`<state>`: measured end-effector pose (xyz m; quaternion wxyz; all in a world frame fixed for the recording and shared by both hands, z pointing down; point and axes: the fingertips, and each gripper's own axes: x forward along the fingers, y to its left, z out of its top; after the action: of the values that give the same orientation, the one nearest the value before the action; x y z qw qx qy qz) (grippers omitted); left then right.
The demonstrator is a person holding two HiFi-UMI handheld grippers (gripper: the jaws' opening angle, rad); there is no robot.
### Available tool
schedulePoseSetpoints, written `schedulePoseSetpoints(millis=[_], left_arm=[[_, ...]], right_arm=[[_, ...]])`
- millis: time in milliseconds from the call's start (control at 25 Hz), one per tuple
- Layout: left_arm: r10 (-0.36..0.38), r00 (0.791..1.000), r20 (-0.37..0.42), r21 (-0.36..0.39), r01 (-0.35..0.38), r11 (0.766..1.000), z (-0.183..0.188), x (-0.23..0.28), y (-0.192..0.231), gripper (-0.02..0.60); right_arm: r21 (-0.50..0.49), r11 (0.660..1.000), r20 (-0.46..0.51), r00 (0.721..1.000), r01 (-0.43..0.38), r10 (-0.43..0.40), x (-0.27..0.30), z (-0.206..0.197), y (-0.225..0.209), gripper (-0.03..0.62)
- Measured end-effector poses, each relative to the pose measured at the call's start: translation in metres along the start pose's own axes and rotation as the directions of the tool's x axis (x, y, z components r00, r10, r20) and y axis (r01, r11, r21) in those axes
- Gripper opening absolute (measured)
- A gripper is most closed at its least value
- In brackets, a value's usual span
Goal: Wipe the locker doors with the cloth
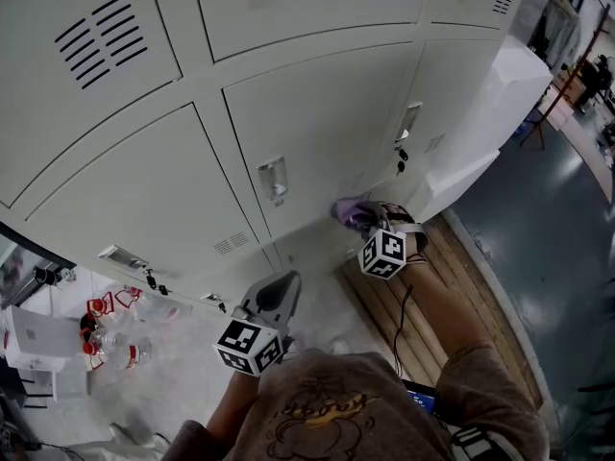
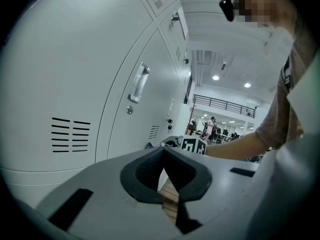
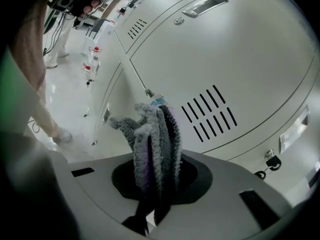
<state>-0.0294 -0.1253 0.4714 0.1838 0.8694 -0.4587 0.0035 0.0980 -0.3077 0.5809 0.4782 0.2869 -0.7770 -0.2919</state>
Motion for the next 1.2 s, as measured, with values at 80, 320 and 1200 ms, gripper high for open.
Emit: schedulePoseSetpoints(millis=[80,320,1200], left_arm=[[-0.002,1.0,0.002,0.0,0.002,1.0,0.001,0.001,0.0,0.003],[-0.02,1.0,0.007,0.004,0.02,1.0,0.003,0.007,-0.003,0.003],[-0.062,0.998,0.023,-0.012,0.062,0.998,0.004,0.026,-0.006,0.003]], right_arm=[[0.037,0.999,0.011,1.0,0.001,-0.002,-0.009,0.002,-0.002,0.052],[0.179,0.983,0.071,0.996,0.04,-0.054,-0.051,0.017,-0.026,0.052],[0.839,0.542,0.243,0.924,-0.047,-0.295,-0.175,0.051,-0.006,0.052]])
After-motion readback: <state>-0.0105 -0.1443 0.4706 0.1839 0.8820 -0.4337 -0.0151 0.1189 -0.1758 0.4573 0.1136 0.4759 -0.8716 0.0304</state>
